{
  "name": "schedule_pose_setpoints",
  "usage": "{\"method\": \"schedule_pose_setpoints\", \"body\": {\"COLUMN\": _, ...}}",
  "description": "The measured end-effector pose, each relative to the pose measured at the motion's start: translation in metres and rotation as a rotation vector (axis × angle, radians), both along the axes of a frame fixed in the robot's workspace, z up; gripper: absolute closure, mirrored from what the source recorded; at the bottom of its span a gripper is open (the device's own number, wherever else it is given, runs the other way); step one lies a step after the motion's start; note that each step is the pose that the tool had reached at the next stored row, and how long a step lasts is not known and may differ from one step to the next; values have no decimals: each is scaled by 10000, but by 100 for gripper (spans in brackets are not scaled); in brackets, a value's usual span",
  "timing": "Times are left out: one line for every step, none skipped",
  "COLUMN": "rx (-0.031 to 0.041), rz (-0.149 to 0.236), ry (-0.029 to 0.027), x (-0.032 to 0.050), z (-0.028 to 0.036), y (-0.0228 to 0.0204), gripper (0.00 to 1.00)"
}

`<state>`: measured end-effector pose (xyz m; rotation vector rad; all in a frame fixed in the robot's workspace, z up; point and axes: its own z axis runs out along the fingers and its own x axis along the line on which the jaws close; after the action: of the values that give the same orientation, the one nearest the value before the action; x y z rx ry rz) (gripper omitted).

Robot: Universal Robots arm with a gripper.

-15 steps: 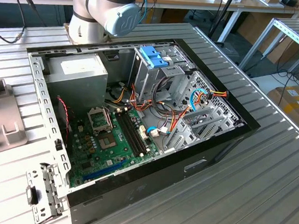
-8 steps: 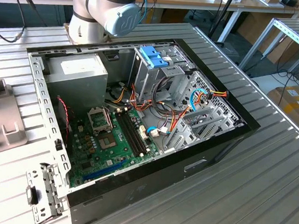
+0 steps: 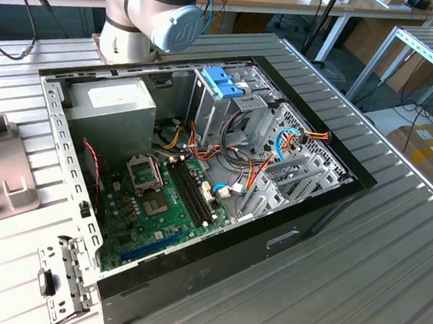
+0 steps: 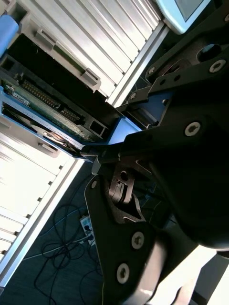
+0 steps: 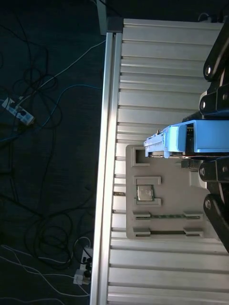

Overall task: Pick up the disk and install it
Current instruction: 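Pick up the disk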

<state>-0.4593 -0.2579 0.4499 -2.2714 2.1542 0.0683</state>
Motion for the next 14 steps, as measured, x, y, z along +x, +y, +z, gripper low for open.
{"method": "schedule_pose_setpoints", "body": {"rx": 0, "rz": 1, "ry": 1, "x": 0, "z": 5, "y": 0, "gripper": 63}}
{"method": "schedule_pose_setpoints", "body": {"rx": 0, "rz": 0, "ry": 1, "x": 0, "z": 13, "y": 0, "gripper": 63}}
{"method": "schedule_pose_setpoints", "body": {"rx": 0, "rz": 0, "ry": 0, "x": 0, "z": 19, "y": 0, "gripper": 63}}
{"method": "schedule_pose_setpoints", "body": {"rx": 0, "rz": 1, "ry": 1, "x": 0, "z": 28, "y": 0, "gripper": 63}}
{"method": "schedule_pose_setpoints", "body": {"rx": 0, "rz": 0, "ry": 1, "x": 0, "z": 36, "y": 0, "gripper": 63}}
{"method": "schedule_pose_setpoints", "body": {"rx": 0, "rz": 0, "ry": 0, "x": 0, "z": 51, "y": 0, "gripper": 63}}
{"method": "schedule_pose_setpoints", "body": {"rx": 0, "rz": 0, "ry": 0, "x": 0, "z": 61, "y": 0, "gripper": 63}}
{"method": "schedule_pose_setpoints", "body": {"rx": 0, "rz": 0, "ry": 1, "x": 0, "z": 69, "y": 0, "gripper": 63}}
{"method": "schedule_pose_setpoints", "body": {"rx": 0, "rz": 1, "ry": 0, "x": 0, "z": 78, "y": 0, "gripper": 63}}
{"method": "schedule_pose_setpoints", "body": {"rx": 0, "rz": 0, "ry": 0, "x": 0, "z": 87, "y": 0, "gripper": 63}}
{"method": "schedule_pose_setpoints", "body": {"rx": 0, "rz": 0, "ry": 1, "x": 0, "z": 97, "y": 0, "gripper": 63}}
{"method": "schedule_pose_setpoints", "body": {"rx": 0, "rz": 2, "ry": 1, "x": 0, "z": 104, "y": 0, "gripper": 63}}
{"method": "schedule_pose_setpoints", "body": {"rx": 0, "rz": 1, "ry": 1, "x": 0, "z": 117, "y": 0, "gripper": 63}}
{"method": "schedule_pose_setpoints", "body": {"rx": 0, "rz": 0, "ry": 0, "x": 0, "z": 123, "y": 0, "gripper": 63}}
